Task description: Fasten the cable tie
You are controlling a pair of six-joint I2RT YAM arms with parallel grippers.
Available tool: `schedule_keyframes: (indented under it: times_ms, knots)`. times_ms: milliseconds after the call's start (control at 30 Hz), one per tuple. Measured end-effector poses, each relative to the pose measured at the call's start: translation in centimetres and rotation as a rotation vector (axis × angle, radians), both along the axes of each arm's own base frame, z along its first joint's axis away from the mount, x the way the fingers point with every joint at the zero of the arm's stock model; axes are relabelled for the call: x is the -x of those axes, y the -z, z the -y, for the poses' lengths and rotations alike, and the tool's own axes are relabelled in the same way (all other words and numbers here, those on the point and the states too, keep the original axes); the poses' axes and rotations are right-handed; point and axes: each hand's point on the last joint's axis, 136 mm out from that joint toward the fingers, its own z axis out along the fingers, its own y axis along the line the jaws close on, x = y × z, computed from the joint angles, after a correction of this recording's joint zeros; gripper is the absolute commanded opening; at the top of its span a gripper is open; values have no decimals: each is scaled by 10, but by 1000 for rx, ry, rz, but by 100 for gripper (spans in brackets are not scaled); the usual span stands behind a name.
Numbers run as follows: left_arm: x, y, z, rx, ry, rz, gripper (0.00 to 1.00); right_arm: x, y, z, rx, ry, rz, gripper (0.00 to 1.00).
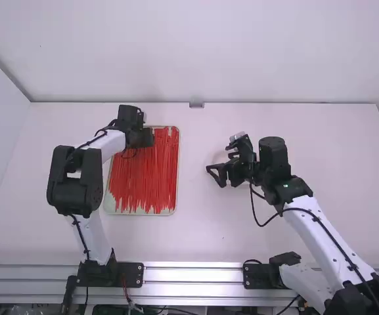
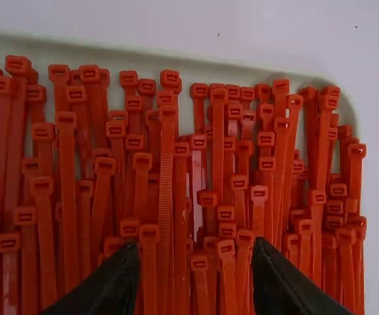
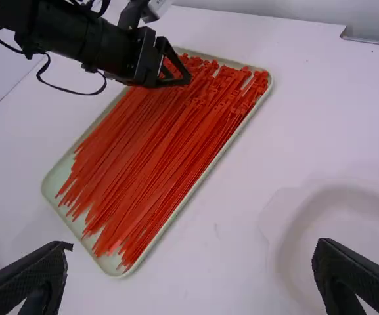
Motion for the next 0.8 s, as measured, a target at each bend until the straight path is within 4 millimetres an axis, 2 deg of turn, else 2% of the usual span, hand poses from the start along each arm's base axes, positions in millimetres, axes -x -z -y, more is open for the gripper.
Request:
schedule_keyframes:
  times_ms: [467, 800]
  knots:
    - [-1, 0, 0, 2, -3, 8, 44, 0, 0, 0, 0, 0, 0, 99]
    - [4, 12, 0, 13, -18, 15, 45, -3, -1, 4, -1, 15, 4, 99]
